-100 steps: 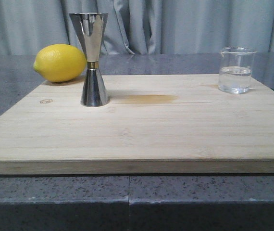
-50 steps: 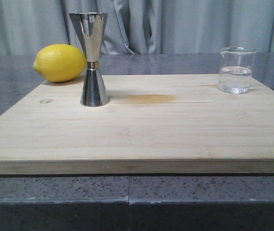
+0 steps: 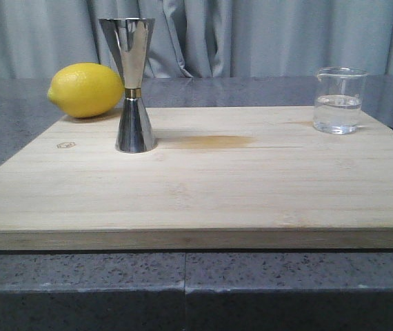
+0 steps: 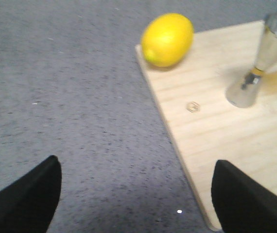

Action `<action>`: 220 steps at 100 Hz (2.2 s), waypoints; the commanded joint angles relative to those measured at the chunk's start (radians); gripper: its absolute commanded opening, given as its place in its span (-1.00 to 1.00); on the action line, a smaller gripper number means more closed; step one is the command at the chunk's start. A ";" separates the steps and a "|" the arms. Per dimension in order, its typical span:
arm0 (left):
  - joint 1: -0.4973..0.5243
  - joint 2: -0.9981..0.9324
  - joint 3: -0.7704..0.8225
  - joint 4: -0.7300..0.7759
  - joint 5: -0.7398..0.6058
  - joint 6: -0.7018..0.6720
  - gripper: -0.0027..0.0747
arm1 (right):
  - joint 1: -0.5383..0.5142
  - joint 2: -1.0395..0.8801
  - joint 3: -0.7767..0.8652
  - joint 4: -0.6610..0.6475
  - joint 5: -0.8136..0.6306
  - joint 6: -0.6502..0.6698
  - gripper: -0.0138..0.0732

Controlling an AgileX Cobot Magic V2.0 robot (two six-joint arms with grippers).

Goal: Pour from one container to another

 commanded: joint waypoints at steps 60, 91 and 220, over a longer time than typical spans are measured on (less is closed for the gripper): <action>0.000 0.463 0.037 -1.008 0.084 1.171 0.59 | 0.000 0.089 -0.038 0.039 -0.095 -0.041 0.66; 0.000 0.666 0.039 -1.175 0.338 1.458 0.59 | 0.000 0.089 -0.038 0.039 -0.123 -0.041 0.66; -0.230 1.025 -0.099 -1.402 0.392 1.805 0.40 | 0.000 0.089 -0.038 0.039 -0.119 -0.041 0.66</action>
